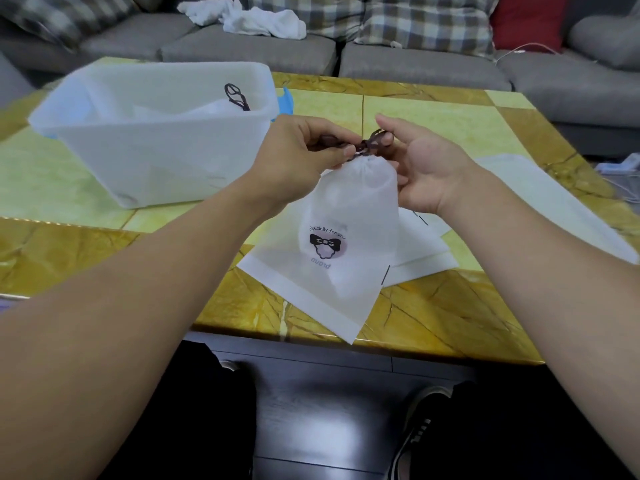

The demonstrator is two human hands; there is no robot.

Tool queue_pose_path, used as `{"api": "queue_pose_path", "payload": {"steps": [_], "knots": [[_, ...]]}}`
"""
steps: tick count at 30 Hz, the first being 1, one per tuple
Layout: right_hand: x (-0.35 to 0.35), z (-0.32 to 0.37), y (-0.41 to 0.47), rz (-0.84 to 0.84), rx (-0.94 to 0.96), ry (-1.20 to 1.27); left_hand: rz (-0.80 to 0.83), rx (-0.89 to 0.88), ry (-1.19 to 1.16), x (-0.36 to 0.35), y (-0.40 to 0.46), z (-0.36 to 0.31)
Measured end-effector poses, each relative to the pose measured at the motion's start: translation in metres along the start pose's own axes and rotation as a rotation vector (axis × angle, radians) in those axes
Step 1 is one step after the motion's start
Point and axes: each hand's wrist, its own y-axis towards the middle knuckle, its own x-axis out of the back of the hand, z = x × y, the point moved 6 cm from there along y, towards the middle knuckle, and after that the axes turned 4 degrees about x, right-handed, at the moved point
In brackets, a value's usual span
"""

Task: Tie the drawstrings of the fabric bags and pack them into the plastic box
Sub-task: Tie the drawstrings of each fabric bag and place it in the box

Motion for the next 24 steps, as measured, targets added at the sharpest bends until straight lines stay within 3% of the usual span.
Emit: {"api": "queue_pose_path", "payload": {"steps": [10, 16, 24], "knots": [[-0.007, 0.008, -0.004, 0.015, 0.073, 0.126, -0.107, -0.091, 0.034, 0.005, -0.001, -0.009], [-0.016, 0.014, -0.015, 0.092, 0.056, -0.440, -0.097, -0.124, 0.071, 0.006, -0.003, -0.010], [-0.020, 0.040, -0.018, 0.021, 0.520, -0.940, -0.093, -0.026, 0.030, 0.011, 0.000, -0.007]]}}
